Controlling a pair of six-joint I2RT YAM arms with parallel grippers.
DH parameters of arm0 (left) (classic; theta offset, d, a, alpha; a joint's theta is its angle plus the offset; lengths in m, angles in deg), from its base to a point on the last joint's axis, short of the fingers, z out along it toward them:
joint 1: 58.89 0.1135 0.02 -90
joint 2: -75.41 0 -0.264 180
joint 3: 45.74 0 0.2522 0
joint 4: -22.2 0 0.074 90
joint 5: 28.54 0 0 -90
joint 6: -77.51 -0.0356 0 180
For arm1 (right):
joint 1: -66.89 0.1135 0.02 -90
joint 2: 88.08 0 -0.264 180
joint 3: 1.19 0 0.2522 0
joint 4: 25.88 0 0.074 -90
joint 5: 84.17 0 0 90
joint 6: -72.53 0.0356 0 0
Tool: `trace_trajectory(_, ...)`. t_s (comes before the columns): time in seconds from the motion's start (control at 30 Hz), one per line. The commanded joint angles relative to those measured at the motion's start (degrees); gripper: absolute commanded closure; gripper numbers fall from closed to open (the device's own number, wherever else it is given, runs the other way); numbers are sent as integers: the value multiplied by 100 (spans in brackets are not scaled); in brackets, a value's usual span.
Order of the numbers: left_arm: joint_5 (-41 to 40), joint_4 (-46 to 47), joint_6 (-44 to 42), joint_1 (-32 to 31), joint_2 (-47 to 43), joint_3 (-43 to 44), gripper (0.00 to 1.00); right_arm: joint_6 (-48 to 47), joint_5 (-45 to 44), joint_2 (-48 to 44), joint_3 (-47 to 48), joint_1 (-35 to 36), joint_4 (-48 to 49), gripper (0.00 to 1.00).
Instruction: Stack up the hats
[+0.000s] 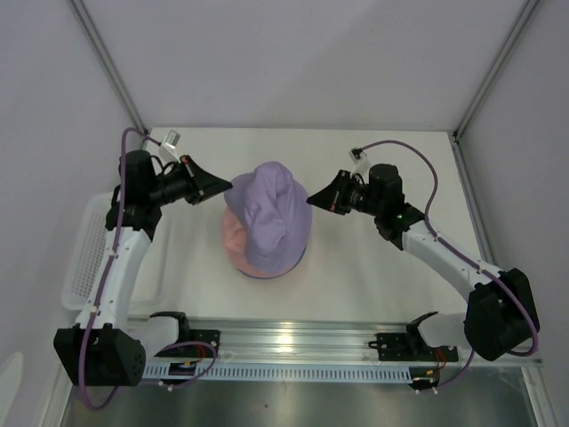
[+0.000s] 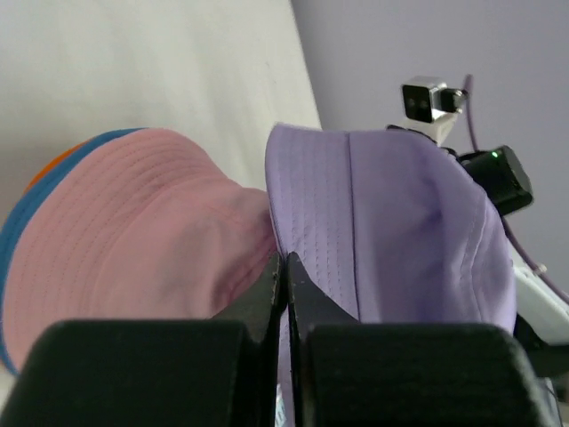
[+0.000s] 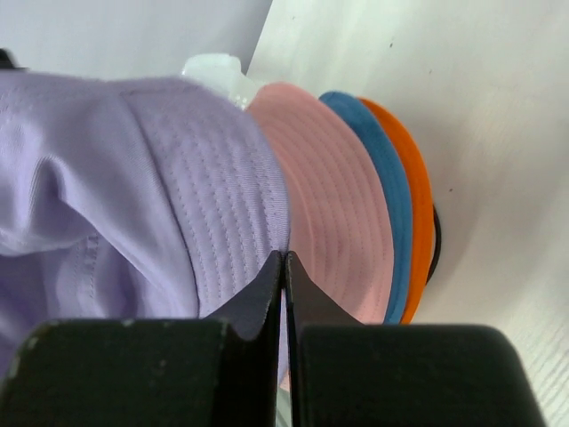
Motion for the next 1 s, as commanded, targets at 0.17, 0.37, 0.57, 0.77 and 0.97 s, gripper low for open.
trace_trajectory(0.17, -1086, -2828, -923, 81, -135, 1782, 99, -468, -214, -205, 567, -57, -594, 100)
trace_trajectory(0.37, -1885, -3637, -1265, 195, -372, 1836, 99, -574, -188, -170, 549, -118, -761, 100)
trace_trajectory(0.57, -2502, -3226, -1390, 221, -434, 924, 99, -767, -92, 225, 602, -127, -1025, 100)
trace_trajectory(0.77, -2625, -2337, -1319, 230, 163, 429, 99, -1074, -118, 726, 663, -136, -1209, 100)
trace_trajectory(0.97, -2783, -1845, -1310, 221, 778, 271, 99, -1304, -109, 1340, 918, -153, -1386, 100)
